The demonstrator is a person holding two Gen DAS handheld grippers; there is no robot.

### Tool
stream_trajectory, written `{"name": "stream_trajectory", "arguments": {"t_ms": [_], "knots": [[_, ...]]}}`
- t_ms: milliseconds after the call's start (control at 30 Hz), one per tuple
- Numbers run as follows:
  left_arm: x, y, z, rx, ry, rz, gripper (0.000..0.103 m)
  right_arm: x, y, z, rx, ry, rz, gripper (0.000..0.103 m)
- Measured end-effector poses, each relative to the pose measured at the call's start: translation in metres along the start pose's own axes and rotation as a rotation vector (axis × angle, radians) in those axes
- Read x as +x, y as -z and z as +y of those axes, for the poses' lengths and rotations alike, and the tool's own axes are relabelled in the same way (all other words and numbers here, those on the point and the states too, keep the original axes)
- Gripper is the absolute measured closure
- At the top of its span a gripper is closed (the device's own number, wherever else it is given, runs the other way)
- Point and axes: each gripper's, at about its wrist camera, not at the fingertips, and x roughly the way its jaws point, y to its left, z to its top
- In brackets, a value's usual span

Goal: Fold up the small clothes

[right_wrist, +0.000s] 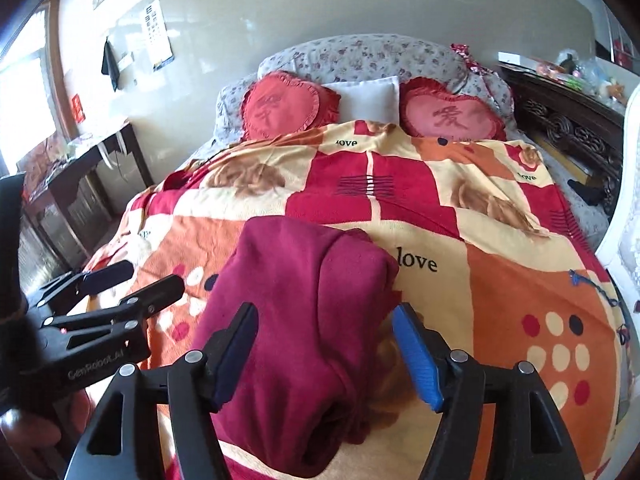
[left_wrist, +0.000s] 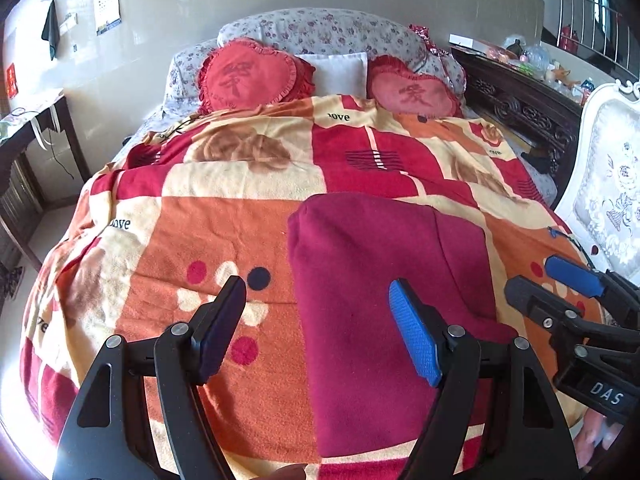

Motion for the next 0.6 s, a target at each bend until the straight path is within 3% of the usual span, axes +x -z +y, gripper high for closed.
{"name": "stream_trajectory", "arguments": {"t_ms": [600], "knots": [[0.005, 0.005, 0.002, -0.007, -0.015, 0.018, 0.028, 0.018, 0.001, -0.001, 0.042, 0.025, 0.049, 0.035]]}}
